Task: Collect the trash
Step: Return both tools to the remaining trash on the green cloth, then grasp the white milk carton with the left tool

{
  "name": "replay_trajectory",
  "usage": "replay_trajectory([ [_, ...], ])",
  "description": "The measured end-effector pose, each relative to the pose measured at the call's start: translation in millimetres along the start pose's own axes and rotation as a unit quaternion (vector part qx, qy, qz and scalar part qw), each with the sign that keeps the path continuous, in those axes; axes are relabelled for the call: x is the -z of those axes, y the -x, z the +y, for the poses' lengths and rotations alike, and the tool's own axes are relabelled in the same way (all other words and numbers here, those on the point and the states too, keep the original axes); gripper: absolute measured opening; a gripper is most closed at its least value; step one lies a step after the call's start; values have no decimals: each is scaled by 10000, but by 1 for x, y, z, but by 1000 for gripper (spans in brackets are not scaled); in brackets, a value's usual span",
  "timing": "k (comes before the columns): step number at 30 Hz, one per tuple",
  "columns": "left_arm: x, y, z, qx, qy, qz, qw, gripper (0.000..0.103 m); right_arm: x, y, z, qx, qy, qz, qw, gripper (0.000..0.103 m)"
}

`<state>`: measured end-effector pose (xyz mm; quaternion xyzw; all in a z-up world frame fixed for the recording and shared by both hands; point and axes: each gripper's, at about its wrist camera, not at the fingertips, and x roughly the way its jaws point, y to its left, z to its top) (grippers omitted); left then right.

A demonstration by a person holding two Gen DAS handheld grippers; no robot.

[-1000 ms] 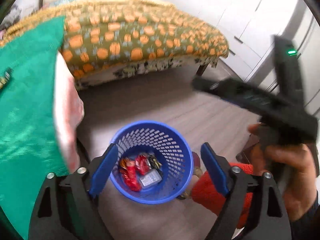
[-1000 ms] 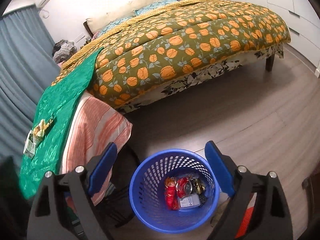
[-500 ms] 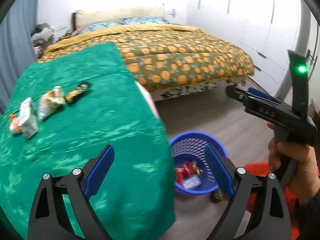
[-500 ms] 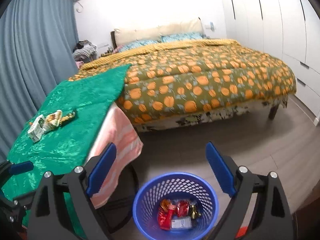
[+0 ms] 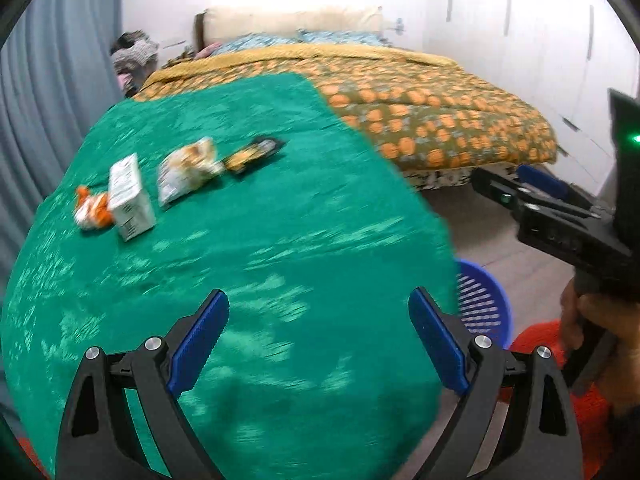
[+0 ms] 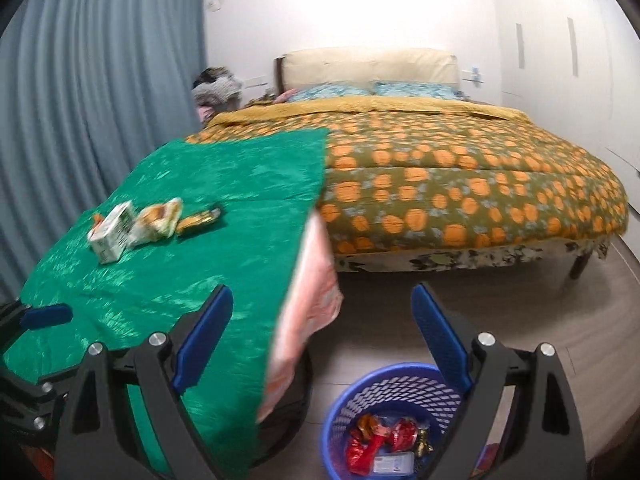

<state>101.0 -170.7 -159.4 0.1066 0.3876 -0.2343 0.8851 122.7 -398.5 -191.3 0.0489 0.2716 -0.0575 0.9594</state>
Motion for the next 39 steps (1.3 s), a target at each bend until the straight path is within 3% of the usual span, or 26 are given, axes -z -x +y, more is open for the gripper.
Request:
replay_trajectory([
  [5,13,-12,64,-338,570,262,9975,91,10,-15,52,-449,680,233,9964,88],
  [9,4,-15,110,-490,1084,245,9926,90,21,-21,91,-795,1180,371,9891,88],
  [12,-21,-22,131,-640,1088,86,9920,90,23,-26,106,-943,1345,415,9855,88],
  [19,-86,-78,167,-991,951,415,9896,89,23,-32,105,-905,1268,469,9867,88],
  [22,-94,-95,179,-998,1070,641,9872,74,24,-31,103,-882,1272,477,9868,88],
  [24,-95,-100,183,-1028,1041,702,9867,53,25,-31,102,-871,1285,477,9867,88],
  [26,-95,-101,182,-1041,975,694,9873,51,24,-31,100,-864,1287,478,9867,88],
  [33,-76,-61,169,-817,796,369,9928,42,19,-24,91,-854,1132,381,9892,88],
  [39,-9,-13,149,-338,787,509,9950,42,18,-21,90,-882,1076,366,9896,88],
])
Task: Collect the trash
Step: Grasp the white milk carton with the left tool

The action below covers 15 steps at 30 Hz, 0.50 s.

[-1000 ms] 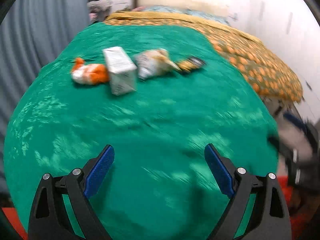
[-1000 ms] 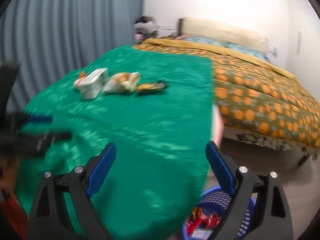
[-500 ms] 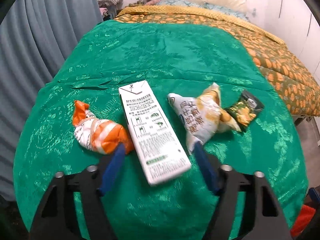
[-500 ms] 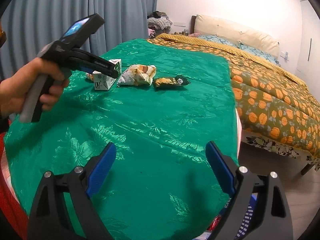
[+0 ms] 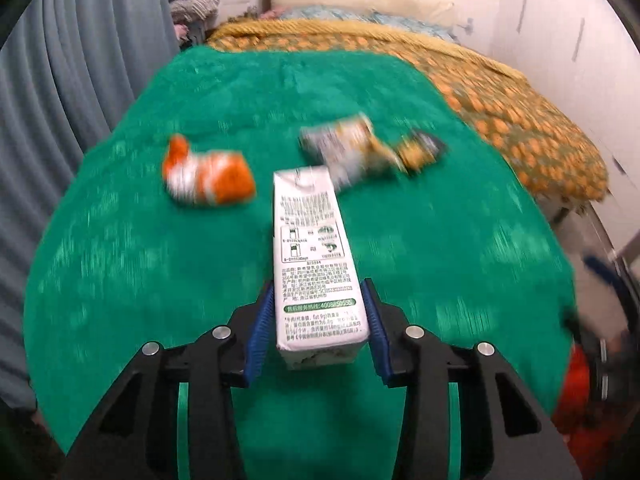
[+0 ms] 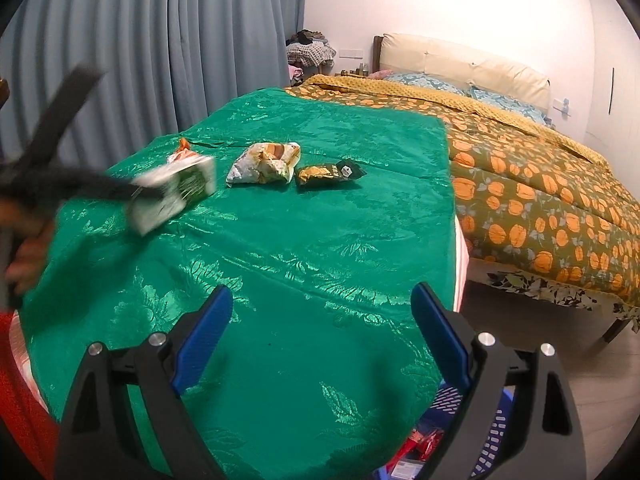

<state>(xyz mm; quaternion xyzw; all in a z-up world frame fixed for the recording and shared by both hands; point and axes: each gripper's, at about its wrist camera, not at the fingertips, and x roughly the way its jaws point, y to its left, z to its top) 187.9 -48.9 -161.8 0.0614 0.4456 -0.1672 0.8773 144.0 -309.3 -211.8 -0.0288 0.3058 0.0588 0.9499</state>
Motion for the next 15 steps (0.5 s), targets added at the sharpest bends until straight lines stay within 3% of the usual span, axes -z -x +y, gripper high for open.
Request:
replay_trajectory([
  [4,39,17,-3,144,-126,128,9997,42,2,-1,2,15,34,37,10000,88],
  [6,43,22,-3,188,-184,135,9996,58,3,-3,4,41,53,57,10000,88],
  [8,36,24,-5,149,-300,28,9994,69,4,-5,4,66,36,81,9999,88],
  [12,15,18,-12,32,-560,-63,9984,79,7,-8,6,96,3,122,9999,88],
  [15,1,0,-14,-166,-718,41,9973,79,9,-7,10,127,113,92,9998,88],
])
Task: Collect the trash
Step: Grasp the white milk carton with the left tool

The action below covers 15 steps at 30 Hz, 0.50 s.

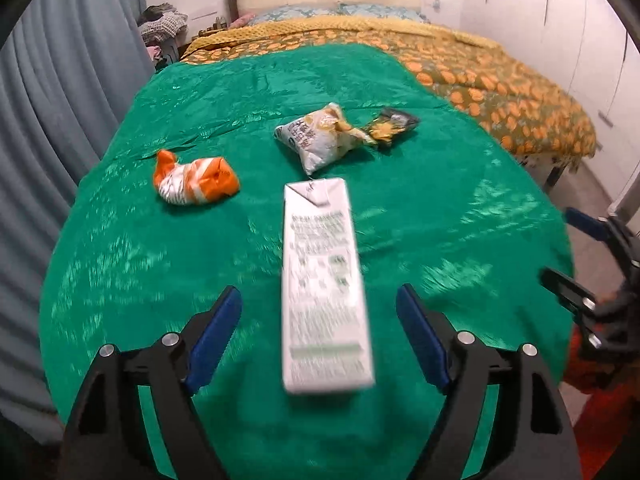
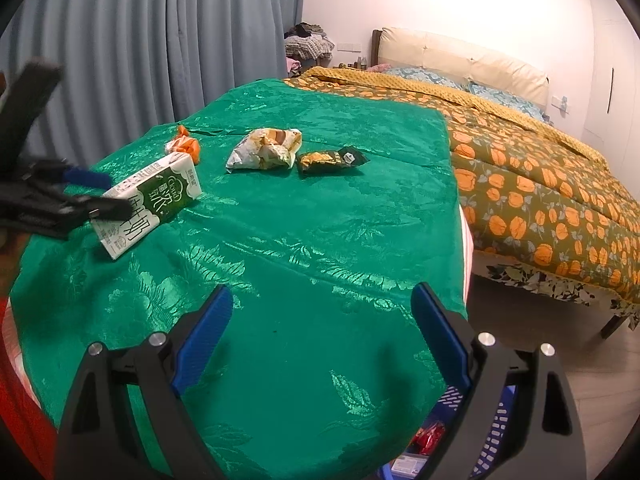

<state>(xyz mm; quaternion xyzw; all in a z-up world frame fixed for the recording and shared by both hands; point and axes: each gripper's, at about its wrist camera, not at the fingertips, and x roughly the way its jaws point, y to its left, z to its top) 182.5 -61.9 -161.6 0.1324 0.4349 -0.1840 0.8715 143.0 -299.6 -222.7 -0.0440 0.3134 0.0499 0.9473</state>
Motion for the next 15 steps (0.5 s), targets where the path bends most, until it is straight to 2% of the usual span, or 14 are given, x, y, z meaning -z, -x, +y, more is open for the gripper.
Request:
replay_trajectory([
  [2,-7,-12,9,-111,84,122,9998,79,0,2,1,5,57,-25,10000,88],
  [7,-8,-13,53,35,828,143,9965,81,1,7,-4,-17,45,-63,10000,88],
  [9,-7,-11,64,29,982,127,9951,83,1,7,-7,-40,3,-46,10000,88],
  [13,-8,-10,71,-18,1008,143,9948,84,0,5,-7,-61,-26,-5,10000,88],
  [15,-8,-11,70,24,1008,135,9948,88,1,4,-5,-53,5,-7,10000,88],
])
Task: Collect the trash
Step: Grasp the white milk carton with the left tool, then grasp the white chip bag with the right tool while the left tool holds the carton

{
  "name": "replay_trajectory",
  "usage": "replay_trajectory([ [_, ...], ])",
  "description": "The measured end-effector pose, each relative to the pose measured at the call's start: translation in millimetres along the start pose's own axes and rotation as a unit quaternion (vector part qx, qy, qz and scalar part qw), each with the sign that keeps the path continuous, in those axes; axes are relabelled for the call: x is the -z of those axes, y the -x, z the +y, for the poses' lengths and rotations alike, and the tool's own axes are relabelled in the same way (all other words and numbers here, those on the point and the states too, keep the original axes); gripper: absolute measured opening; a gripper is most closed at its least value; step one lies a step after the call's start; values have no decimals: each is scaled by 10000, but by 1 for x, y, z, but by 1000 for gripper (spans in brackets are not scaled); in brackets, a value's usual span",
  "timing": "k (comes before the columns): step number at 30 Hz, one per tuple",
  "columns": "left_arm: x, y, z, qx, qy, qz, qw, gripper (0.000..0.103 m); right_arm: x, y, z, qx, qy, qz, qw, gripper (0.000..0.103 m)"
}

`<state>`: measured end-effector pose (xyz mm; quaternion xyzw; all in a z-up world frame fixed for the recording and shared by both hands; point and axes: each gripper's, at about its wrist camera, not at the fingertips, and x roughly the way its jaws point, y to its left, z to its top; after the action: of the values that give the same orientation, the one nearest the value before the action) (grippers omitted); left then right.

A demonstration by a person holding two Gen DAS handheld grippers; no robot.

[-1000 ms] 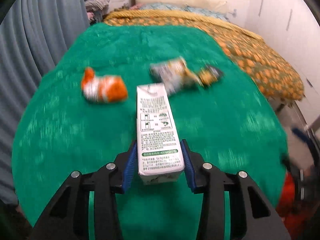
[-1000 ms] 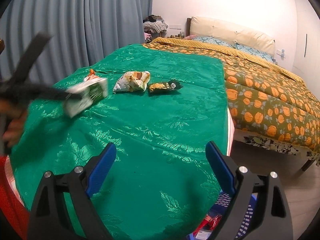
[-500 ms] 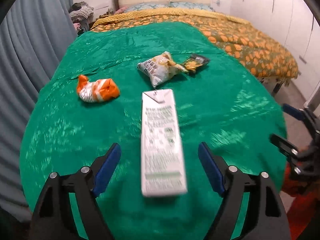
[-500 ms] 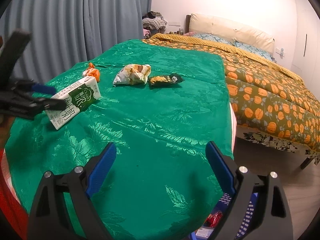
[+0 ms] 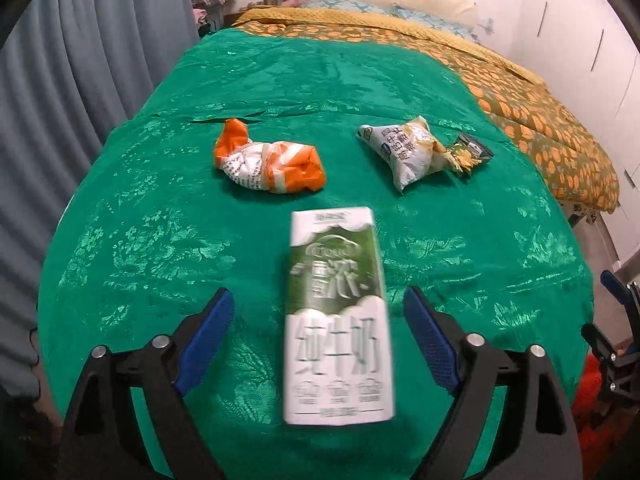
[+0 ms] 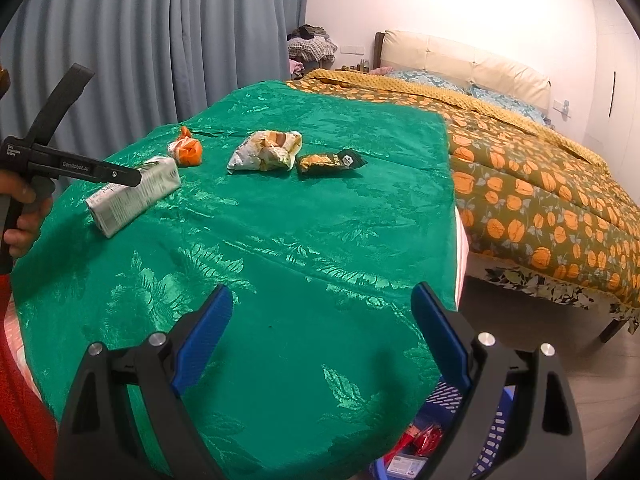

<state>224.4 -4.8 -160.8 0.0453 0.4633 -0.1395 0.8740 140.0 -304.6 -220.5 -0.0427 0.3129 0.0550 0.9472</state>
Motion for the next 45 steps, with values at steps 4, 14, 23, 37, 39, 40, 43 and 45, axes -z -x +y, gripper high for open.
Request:
replay_trajectory([
  [4,3,-9,-7,123,-114,111,9998,90,1,-3,4,3,45,34,10000,88],
  [14,14,-36,-3,-112,-80,226,9997,91,7,-7,3,53,47,146,9999,88],
  [23,19,-39,-4,-291,-108,-6,9995,97,-3,-25,3,-31,20,526,9986,88],
  [37,20,-40,-4,-300,-92,-25,9995,98,-157,-151,45,-668,-169,849,9940,88],
  [39,20,-40,-4,-299,-91,-26,9995,99,-167,-172,64,-568,11,964,9937,88],
  [40,20,-40,-4,-294,-88,-27,9995,99,-169,-180,71,-509,111,1032,9933,88],
  [43,20,-40,-4,-291,-84,-29,9995,99,-168,-206,87,-90,503,1278,9905,86],
  [45,19,-40,-4,-288,-83,-30,9995,99,-165,-216,86,34,523,1421,9885,70],
])
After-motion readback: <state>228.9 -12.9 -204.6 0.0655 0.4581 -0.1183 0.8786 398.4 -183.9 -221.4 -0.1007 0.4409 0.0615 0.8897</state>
